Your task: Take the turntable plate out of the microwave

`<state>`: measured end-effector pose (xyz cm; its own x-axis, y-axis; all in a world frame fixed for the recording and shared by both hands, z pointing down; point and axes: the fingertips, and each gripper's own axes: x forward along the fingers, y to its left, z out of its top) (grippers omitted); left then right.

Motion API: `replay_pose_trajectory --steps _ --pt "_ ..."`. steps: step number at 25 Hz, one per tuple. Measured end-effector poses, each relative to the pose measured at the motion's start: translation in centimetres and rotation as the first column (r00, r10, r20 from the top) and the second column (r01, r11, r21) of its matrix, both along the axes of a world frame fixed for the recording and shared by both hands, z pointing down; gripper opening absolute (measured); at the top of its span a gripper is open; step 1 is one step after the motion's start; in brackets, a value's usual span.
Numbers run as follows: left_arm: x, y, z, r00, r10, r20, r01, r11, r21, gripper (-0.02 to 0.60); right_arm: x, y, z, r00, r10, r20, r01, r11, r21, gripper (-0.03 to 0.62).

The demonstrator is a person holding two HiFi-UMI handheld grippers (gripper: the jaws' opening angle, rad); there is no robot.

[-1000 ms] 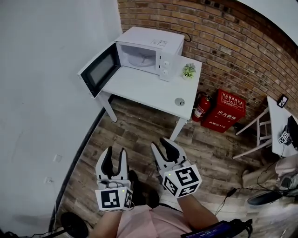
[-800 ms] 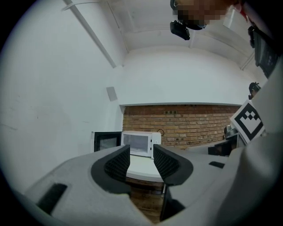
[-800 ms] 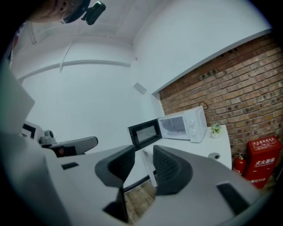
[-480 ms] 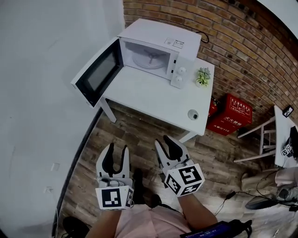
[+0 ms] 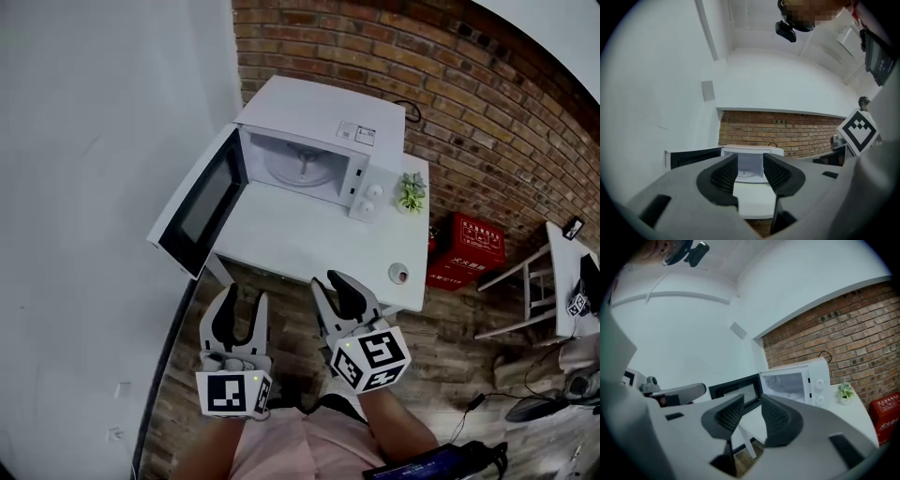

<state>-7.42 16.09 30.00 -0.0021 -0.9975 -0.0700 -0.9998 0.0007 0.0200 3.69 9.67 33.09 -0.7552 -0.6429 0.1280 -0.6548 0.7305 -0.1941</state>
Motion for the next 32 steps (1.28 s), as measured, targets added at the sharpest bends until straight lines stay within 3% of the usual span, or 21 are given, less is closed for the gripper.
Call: replay_pose_trajectory --steps 6,17,32 --pt "-0.5 -3.1 -0.4 0.997 0.073 0.01 -0.073 0.997 0.0 0.17 -0.9 -2.2 -0.7 0.999 0.046 0.02 -0.046 0.999 0.011 0.117" --pt "-1.3 -8.7 3.9 0.988 0.152 -0.01 -0.152 0.985 -0.082 0.167 -1.5 -7.2 2.4 0.993 0.116 0.006 -0.116 0.993 -0.038 0.115" --pt "-5.2 -25.0 4.7 0.981 0.194 0.007 -0.192 0.976 -0.107 0.173 -6.6 -22.7 5.2 0.993 0.115 0.011 -0.113 0.987 -0.112 0.114"
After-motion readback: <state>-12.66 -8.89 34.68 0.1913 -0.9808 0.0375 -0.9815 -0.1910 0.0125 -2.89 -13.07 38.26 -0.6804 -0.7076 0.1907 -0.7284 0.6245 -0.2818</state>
